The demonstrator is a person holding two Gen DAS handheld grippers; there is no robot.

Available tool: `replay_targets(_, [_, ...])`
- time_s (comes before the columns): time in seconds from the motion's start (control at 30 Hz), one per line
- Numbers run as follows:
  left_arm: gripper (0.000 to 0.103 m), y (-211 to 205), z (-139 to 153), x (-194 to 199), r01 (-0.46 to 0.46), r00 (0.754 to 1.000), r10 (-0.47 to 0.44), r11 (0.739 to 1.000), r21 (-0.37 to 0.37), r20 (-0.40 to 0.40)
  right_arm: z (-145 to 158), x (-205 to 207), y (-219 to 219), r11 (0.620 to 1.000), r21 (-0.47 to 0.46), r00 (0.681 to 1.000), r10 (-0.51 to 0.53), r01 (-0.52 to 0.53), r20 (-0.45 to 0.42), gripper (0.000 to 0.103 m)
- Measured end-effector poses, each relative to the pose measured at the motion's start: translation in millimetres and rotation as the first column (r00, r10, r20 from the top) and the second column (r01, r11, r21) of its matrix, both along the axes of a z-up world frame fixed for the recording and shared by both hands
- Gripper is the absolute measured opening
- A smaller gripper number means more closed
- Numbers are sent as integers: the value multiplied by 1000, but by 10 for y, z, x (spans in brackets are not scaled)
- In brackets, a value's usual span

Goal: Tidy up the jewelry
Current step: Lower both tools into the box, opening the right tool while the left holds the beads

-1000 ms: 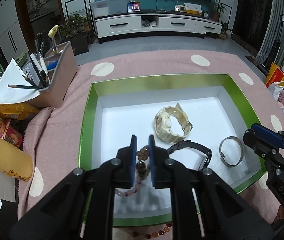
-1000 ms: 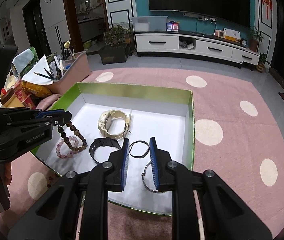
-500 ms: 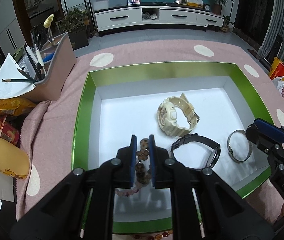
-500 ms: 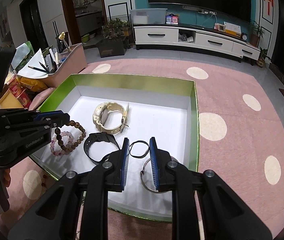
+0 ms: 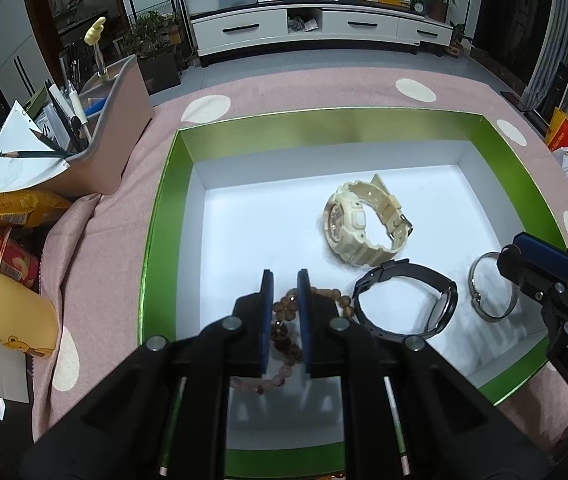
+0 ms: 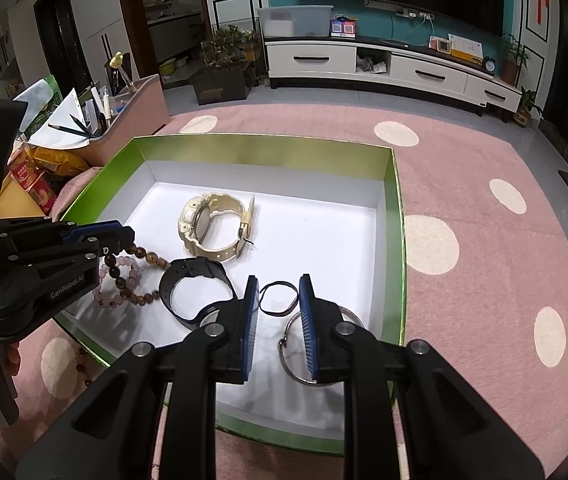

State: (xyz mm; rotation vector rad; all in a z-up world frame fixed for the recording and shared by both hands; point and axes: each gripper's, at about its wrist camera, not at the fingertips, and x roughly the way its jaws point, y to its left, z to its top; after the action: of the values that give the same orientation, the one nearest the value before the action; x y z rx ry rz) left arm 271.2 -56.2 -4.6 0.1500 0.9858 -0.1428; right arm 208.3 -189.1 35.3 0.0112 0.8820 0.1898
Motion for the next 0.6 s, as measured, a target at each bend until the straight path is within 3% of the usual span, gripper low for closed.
replay_targets(0.6, [12,-8,-53,11,-8,1000,8,1000,18,-7,-57,23,7,1000,-14,1000,-3,3,-19,20])
